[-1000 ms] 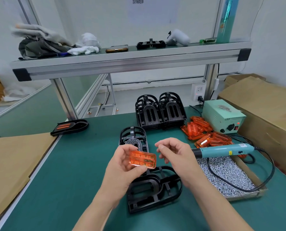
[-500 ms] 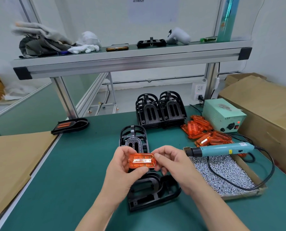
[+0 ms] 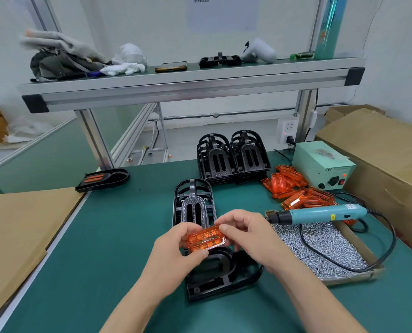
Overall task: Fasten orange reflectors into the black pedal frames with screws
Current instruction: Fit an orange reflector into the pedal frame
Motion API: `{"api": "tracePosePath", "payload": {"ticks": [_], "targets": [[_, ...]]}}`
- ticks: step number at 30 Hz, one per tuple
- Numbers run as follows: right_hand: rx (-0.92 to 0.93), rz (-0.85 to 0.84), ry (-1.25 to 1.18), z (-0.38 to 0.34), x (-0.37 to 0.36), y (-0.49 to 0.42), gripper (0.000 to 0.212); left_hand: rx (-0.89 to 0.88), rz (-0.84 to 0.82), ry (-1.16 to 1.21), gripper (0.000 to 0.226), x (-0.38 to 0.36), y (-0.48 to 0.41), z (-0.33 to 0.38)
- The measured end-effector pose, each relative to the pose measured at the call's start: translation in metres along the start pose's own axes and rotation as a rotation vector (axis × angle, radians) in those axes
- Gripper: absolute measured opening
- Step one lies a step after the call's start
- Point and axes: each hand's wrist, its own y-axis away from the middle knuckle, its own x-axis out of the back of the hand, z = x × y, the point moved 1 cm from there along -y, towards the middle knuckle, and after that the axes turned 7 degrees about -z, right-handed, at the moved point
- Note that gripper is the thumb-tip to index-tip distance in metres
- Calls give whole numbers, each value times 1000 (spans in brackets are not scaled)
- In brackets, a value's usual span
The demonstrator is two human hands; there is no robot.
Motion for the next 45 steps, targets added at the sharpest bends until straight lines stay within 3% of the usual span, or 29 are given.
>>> {"api": "tracePosePath", "payload": {"ticks": [6, 10, 14, 22, 30, 35, 40, 45], "targets": [[-79, -120, 204, 11, 3, 1, 22, 39, -25, -280, 36, -2, 5, -9], [-86, -100, 570, 16, 2, 2, 12, 58, -151, -372, 32, -8, 7, -13], [-49, -151, 688, 15, -2, 5, 10, 63, -203, -393, 35, -12, 8, -15], [-80, -180, 903, 8, -13, 5, 11, 133, -219, -333, 4, -10, 8, -13], [-49, -171, 924, 11, -13, 7, 12, 92, -155, -399, 15, -16, 6, -12], [-31, -156, 906, 11, -12, 6, 12, 20, -27, -337, 18, -15, 14, -17], [-55, -147, 911, 14, -14, 6, 11, 54, -148, -330, 27, -11, 10, -22], [-62, -132, 884, 15, -13, 9, 10, 114, -227, 7, 56, 4, 14, -35]]}}
